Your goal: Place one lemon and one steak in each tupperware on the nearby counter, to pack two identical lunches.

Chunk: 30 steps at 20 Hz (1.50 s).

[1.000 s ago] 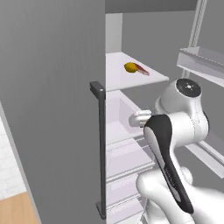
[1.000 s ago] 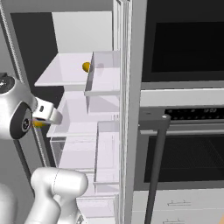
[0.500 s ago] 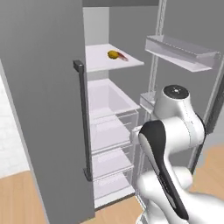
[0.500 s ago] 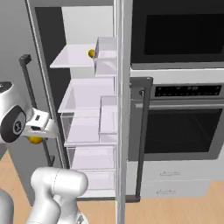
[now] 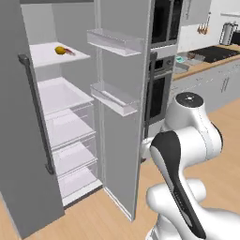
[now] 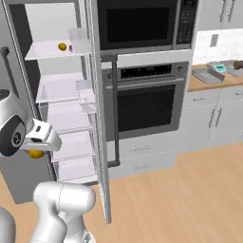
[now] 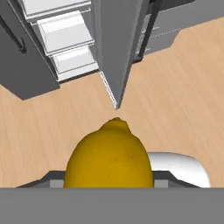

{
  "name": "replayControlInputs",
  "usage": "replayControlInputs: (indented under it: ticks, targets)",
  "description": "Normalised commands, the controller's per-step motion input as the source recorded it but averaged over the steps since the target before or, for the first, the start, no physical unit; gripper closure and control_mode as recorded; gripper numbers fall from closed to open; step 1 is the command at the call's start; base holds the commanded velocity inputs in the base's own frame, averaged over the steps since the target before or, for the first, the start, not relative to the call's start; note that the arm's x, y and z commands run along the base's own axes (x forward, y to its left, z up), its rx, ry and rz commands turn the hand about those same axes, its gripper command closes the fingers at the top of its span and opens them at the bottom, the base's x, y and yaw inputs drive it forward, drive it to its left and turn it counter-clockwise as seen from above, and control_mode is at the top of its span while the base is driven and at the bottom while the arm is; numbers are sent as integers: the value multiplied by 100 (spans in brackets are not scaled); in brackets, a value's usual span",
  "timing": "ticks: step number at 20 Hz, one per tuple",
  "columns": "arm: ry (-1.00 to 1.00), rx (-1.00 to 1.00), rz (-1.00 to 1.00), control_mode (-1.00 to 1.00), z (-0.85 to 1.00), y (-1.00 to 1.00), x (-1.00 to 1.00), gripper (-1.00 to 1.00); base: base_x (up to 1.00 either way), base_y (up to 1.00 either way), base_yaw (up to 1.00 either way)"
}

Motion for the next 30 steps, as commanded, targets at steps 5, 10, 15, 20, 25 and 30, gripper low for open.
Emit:
replayControlInputs:
  ticks: [5, 10, 15, 20, 25, 30]
  targets:
    - [0, 0, 0, 100, 0, 0, 0, 100, 47, -100, -59]
    - [0, 0, 0, 100, 0, 0, 0, 100, 100, -100, -26]
    - [0, 0, 0, 100, 0, 0, 0, 100, 100, -100, -11]
    - [0, 0, 0, 100, 0, 0, 0, 100, 100, -55, 0]
    - [0, 0, 0, 100, 0, 0, 0, 100, 100, -4, 5]
    - [0, 0, 0, 100, 0, 0, 0, 100, 100, -4, 5]
